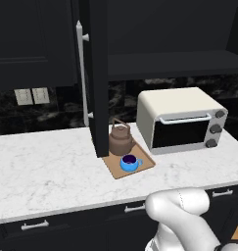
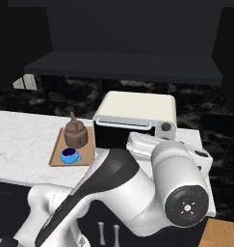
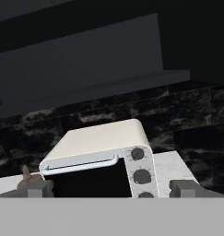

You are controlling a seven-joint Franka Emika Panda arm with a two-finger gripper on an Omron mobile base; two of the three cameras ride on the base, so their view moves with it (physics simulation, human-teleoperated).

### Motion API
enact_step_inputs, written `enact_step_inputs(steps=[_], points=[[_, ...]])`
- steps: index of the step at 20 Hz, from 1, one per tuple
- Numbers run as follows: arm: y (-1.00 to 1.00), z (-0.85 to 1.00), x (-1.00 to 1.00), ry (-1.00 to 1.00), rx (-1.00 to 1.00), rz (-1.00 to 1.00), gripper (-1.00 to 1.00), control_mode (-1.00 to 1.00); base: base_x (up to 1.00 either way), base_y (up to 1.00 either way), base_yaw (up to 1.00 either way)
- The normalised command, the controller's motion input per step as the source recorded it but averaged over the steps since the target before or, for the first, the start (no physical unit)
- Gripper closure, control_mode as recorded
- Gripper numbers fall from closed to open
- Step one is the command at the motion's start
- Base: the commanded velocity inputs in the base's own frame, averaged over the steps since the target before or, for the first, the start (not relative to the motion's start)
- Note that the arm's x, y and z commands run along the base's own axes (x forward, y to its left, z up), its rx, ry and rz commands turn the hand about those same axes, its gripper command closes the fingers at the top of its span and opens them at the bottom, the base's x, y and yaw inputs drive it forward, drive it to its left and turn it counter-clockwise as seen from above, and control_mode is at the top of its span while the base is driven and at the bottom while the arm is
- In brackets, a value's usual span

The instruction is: Pick the kettle from the counter and place it on the tray. Then pick the mug from the cabinet and place it on the tray. Then close the cabinet doors.

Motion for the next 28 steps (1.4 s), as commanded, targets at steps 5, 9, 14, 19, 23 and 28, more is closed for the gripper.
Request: enact_step_inputs(steps=[5,9,14,19,23,28], points=[[-0.56,0.16,-0.3,-0.28,0.0,0.04,-1.0,-1.0,0.0,0.0,0.0],[-0.4,0.09,-0.22,-0.21,0.0,0.06,-1.0,-1.0,0.0,0.0,0.0],[-0.29,0.0,-0.02,-0.06,0.0,0.08,-1.0,-1.0,0.0,0.0,0.0],[-0.24,-0.01,0.1,0.0,0.0,0.12,-1.0,-1.0,0.0,0.0,0.0],[-0.31,0.0,0.18,0.0,0.0,0.12,-1.0,-1.0,0.0,0.0,0.0],[-0.36,0.0,0.09,0.0,0.0,0.12,-1.0,-1.0,0.0,0.0,0.0]])
